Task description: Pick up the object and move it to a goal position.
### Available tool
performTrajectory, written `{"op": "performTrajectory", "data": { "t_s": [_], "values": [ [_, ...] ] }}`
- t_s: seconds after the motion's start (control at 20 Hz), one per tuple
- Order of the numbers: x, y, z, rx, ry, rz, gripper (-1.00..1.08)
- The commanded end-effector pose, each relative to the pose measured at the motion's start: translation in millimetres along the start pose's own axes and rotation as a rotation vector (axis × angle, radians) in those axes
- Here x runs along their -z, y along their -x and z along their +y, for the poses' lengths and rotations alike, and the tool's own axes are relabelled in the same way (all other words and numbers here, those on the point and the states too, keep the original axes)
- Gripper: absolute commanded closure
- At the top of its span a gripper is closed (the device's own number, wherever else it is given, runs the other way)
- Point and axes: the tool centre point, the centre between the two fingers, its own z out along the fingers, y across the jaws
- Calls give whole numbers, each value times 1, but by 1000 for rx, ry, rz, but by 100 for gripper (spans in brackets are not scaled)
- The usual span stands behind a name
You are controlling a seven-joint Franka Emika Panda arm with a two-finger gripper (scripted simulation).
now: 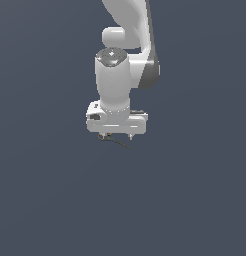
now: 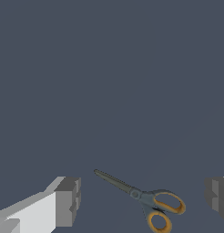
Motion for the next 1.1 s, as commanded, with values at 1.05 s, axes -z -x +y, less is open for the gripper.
{"op": "performTrajectory", "data": {
  "t_s": [1.05],
  "values": [
    [-4, 6, 7, 94, 16, -3, -92]
  ]
}}
